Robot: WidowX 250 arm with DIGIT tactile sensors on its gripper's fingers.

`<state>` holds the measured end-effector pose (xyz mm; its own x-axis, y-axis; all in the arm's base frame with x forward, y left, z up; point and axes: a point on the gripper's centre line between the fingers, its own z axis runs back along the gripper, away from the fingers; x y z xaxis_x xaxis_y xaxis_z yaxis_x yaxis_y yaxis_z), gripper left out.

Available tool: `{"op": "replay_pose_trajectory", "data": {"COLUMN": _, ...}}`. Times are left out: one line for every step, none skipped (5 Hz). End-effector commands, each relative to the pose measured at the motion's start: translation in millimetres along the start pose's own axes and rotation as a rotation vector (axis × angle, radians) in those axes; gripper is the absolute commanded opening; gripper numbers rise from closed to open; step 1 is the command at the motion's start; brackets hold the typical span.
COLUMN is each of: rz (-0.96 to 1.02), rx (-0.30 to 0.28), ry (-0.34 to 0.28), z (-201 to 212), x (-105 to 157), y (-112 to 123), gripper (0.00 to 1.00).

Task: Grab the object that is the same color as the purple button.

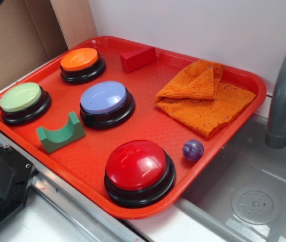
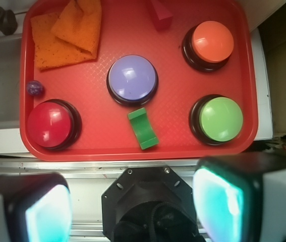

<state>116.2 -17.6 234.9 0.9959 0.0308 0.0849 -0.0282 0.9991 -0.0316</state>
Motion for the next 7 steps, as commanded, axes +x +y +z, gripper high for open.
{"op": "replay_pose_trajectory", "data": {"rz": 0.0, "rx": 0.0, "ry": 0.0, "z": 0, "x": 0, "y": 0, "gripper": 1.0}}
{"op": "replay_pose_trajectory", "data": {"rz": -0.18, "rx": -0.002, "ry": -0.006, "z": -9, "x": 19, "y": -13, "gripper": 1.0}}
{"op": "replay_pose_trajectory", "data": {"rz": -0.373, "rx": 0.0, "ry": -0.029, "z": -23, "x": 38, "y": -32, "gripper": 1.0}}
{"op": "replay_pose_trajectory", "data": {"rz": -0.561, "rx": -0.042, "ry": -0.058, "z": -49, "x": 63, "y": -58, "gripper": 1.0}}
{"op": "replay_pose_trajectory", "data": {"rz": -0.694, "rx": -0.104, "ry": -0.076, "z": -77, "x": 82, "y": -82, "gripper": 1.0}}
{"op": "replay_pose_trajectory", "data": {"rz": -0.818, "rx": -0.096, "ry": -0.089, "z": -117, "x": 96, "y": -112, "gripper": 1.0}}
{"op": "replay_pose_trajectory", "data": {"rz": -0.887, "rx": -0.17, "ry": -0.083, "z": -142, "x": 102, "y": -133, "gripper": 1.0}}
